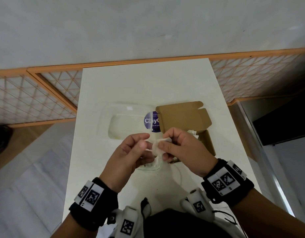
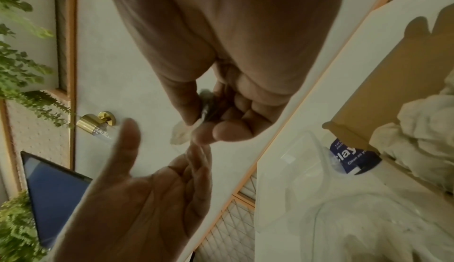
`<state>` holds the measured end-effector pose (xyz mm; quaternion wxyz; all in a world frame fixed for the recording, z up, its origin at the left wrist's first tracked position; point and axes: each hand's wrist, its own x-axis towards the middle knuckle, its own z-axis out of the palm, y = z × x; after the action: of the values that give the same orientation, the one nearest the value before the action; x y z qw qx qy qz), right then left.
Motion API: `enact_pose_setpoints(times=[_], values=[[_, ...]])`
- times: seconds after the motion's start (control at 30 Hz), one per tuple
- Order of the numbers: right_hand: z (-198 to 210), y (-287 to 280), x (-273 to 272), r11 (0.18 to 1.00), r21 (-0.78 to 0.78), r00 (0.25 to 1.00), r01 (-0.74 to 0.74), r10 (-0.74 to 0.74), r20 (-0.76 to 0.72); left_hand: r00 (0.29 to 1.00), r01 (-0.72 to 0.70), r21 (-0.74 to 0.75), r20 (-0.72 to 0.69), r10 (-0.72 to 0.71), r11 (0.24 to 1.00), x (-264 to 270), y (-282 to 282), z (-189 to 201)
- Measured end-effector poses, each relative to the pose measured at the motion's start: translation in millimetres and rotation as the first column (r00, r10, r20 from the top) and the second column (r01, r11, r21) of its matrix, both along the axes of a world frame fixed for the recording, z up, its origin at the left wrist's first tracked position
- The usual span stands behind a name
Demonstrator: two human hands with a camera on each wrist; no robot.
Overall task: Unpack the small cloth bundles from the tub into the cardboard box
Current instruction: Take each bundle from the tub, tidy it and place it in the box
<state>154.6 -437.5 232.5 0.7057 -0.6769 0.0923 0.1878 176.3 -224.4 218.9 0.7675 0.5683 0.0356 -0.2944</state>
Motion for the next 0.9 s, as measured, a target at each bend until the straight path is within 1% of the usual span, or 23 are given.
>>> enact_pose_setpoints(times=[0.07, 0.17, 0.33, 0.4, 0.47, 0.53, 0.6, 0.67, 0.73, 0.77, 0.83, 0.9], values=[[-1.7, 2.8, 2.0, 1.0, 0.015, 0.999, 0.026, -0.026, -0.022, 0.999, 0.017, 0.039, 0.037, -0.018, 0.999, -1.0, 1.6, -2.7], [-5.6, 8.3, 4.0, 0.999, 0.039, 0.999, 0.038, -0.037, -0.025, 0.995, 0.025, 0.137, 0.09, -0.038, 0.99, -3.4, 1.9, -4.8], [-14.9, 18.8, 7.0, 1.0, 0.009, 0.999, 0.026, -0.026, -0.026, 0.99, -0.073, 0.243, 0.137, 0.041, 0.967, -3.5, 8.7, -7.4], [-19.9, 22.2, 7.8, 1.0, -0.025, 1.0, -0.012, 0.012, -0.01, 0.989, -0.109, 0.27, 0.127, 0.077, 0.957, -2.0, 14.7, -8.7], [-25.6, 24.7, 7.8, 0.993, -0.099, 0.998, -0.058, 0.059, -0.002, 0.988, -0.126, 0.312, 0.129, 0.089, 0.942, 0.1, 21.7, -9.0], [-29.3, 27.6, 7.6, 0.985, -0.15, 0.996, -0.087, 0.088, -0.004, 0.985, -0.129, 0.368, 0.155, 0.076, 0.921, 2.8, 29.8, -9.6], [-30.7, 29.1, 7.2, 0.981, -0.154, 0.993, -0.115, 0.117, 0.006, 0.981, -0.128, 0.412, 0.187, 0.053, 0.902, 5.9, 38.1, -8.1], [-30.3, 30.1, 7.3, 0.963, -0.185, 0.978, -0.196, 0.205, 0.03, 0.974, -0.116, 0.432, 0.224, 0.019, 0.894, 9.3, 45.1, -4.0], [-27.8, 31.6, 8.4, 0.918, -0.268, 0.947, -0.291, 0.316, 0.055, 0.962, -0.112, 0.439, 0.272, -0.013, 0.892, 14.4, 48.4, 2.6], [-26.5, 32.4, 8.9, 0.904, -0.288, 0.935, -0.317, 0.348, 0.063, 0.956, -0.12, 0.438, 0.292, -0.015, 0.891, 17.7, 49.3, 3.9], [-24.3, 33.1, 10.3, 0.915, -0.248, 0.937, -0.317, 0.342, 0.067, 0.95, -0.155, 0.44, 0.313, 0.01, 0.885, 25.8, 50.3, 2.6], [-22.5, 32.6, 12.8, 0.942, -0.184, 0.954, -0.28, 0.295, 0.06, 0.95, -0.182, 0.44, 0.311, 0.041, 0.879, 32.4, 49.9, -1.3]])
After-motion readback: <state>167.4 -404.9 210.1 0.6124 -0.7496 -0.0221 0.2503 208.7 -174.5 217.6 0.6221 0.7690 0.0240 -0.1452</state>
